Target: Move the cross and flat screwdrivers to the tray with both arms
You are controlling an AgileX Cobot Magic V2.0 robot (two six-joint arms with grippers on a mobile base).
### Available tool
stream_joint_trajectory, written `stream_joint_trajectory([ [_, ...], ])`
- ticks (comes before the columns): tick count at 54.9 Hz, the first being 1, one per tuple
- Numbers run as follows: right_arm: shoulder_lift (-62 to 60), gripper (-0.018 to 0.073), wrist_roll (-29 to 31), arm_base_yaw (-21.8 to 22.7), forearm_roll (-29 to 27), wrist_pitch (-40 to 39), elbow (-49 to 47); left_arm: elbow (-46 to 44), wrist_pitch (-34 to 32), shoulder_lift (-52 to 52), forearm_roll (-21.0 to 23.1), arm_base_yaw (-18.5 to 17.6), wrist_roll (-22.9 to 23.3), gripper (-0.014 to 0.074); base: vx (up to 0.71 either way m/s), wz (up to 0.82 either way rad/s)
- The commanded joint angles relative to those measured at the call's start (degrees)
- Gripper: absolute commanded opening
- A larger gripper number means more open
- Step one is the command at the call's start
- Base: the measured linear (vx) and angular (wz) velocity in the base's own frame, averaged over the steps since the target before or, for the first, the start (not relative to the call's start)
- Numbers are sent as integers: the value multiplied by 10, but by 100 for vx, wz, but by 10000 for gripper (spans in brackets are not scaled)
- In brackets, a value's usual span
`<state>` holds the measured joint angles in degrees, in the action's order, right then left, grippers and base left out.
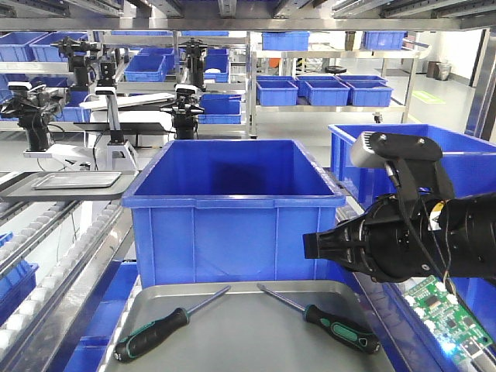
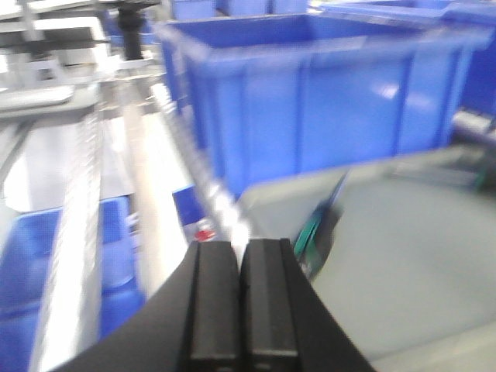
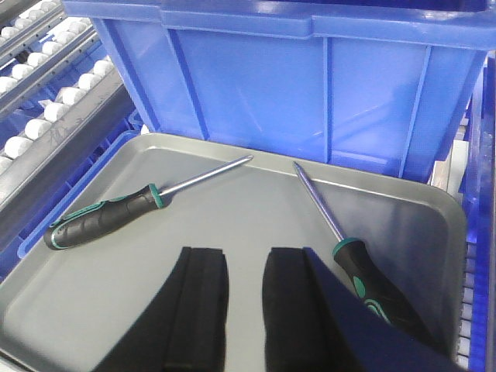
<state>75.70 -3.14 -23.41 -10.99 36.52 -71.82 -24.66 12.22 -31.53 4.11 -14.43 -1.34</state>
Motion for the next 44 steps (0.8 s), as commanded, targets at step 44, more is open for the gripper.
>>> stream_joint_trajectory([
  [44,-18,227,3,1,-3,-38,-20,247,-63,315,-25,104,32,0,0,0],
])
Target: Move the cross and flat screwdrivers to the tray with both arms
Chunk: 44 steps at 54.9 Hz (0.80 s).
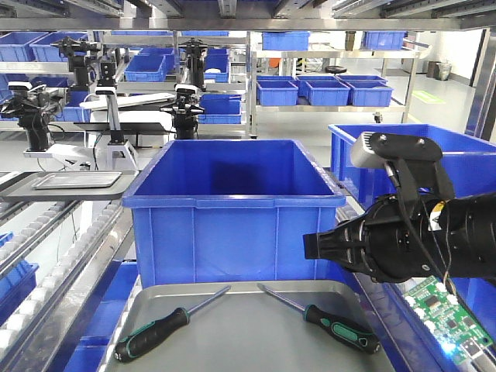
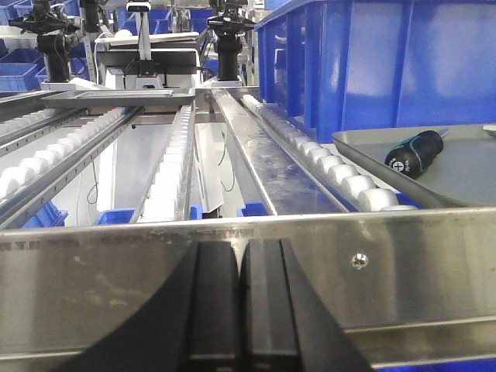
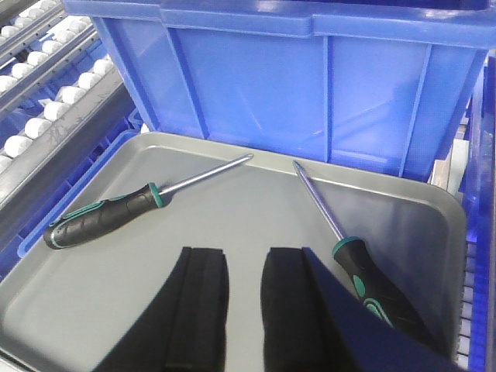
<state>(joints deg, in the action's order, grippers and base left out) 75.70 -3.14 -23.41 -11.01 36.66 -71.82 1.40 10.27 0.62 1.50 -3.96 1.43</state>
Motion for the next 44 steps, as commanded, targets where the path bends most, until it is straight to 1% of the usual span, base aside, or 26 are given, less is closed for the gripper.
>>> stream_joint_trajectory([
  [1,-18,227,3,1,-3,-40,-20,-14,-43,-7,1,0,4,0,0,0],
  [21,-20,227,3,3,0,-38,-19,-14,-43,-7,1,0,4,0,0,0],
  [26,-43,221,3,4,-1,-51,10,-14,-43,-7,1,0,4,0,0,0],
  [30,-82,194,1,12,14,-106,75,-14,-43,-7,1,0,4,0,0,0],
  [36,-170,122,-3,33,36,-199,189,-14,-43,-7,1,0,4,0,0,0],
  [40,-232,73,-8,62,49,-261,271,-14,-43,-7,1,0,4,0,0,0],
  [44,-309,13,-8,108,61,-316,348,-14,-43,-7,1,0,4,0,0,0],
])
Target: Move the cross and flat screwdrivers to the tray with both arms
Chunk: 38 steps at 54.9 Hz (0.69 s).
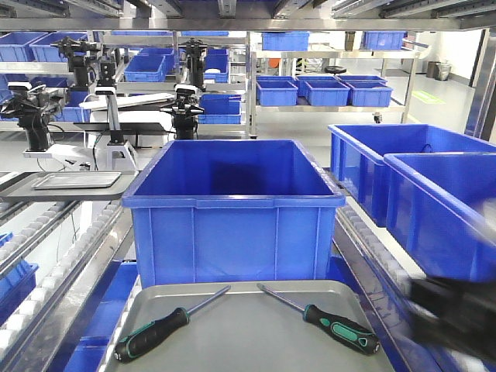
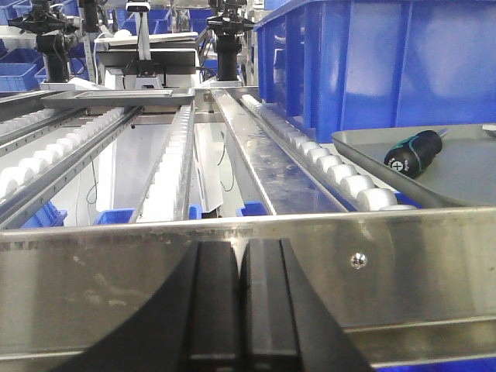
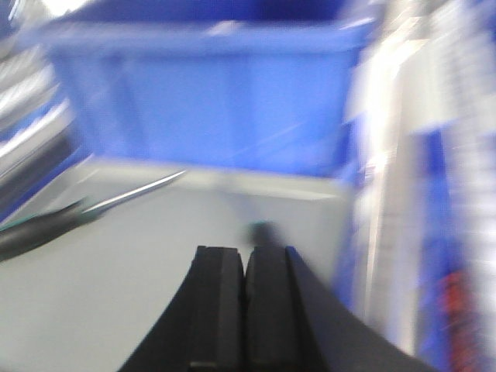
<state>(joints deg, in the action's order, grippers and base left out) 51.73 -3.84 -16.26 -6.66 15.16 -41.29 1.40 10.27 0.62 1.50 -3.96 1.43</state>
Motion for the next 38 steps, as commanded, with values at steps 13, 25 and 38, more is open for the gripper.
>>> stream_joint_trajectory([
  [13,-295,-12,-1,153,94,-143,252,-14,-43,-7,1,0,4,0,0,0],
  [25,-486,-11,-8,152,100,-141,407,-14,-43,-7,1,0,4,0,0,0],
  [38,-518,-11,-21,152,105,-94,435,-14,-43,-7,1,0,4,0,0,0],
])
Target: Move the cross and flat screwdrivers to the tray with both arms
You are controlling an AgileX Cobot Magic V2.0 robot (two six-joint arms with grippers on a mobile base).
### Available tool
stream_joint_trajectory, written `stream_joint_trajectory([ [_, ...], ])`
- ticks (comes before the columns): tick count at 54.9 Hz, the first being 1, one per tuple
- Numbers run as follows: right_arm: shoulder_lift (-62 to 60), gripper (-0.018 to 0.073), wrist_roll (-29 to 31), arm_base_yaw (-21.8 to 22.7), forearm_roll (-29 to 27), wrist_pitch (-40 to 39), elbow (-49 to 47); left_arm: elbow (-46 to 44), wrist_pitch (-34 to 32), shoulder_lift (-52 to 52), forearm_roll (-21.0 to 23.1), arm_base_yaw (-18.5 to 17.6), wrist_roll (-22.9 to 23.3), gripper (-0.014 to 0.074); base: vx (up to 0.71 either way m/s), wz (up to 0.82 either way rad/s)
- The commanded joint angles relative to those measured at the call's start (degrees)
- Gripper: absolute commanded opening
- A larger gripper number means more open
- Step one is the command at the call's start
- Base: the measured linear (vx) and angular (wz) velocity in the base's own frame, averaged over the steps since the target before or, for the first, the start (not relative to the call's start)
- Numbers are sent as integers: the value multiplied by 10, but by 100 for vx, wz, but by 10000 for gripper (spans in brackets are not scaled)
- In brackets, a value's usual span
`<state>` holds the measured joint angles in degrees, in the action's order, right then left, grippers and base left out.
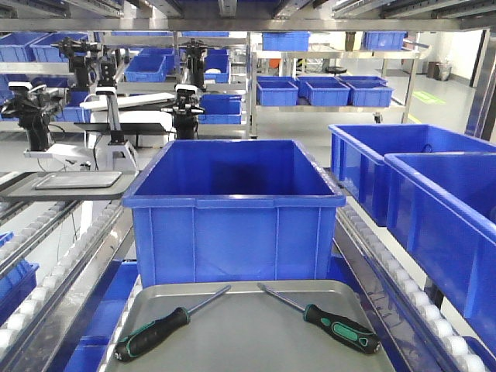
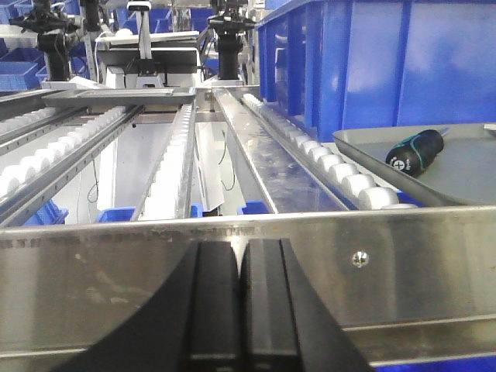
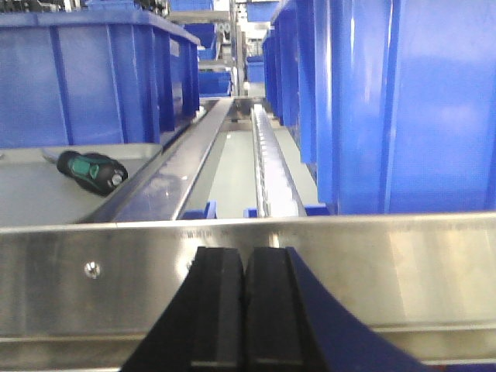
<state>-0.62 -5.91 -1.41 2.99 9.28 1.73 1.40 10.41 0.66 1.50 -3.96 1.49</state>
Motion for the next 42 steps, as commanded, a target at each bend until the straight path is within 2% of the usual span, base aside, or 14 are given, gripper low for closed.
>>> stream_joint_trajectory([
  [1,6,-11,-1,4,8,-34,4,-14,-45,-7,1,0,4,0,0,0],
  [42,6,-11,1,4,8,-33,4,-14,-45,-6,1,0,4,0,0,0],
])
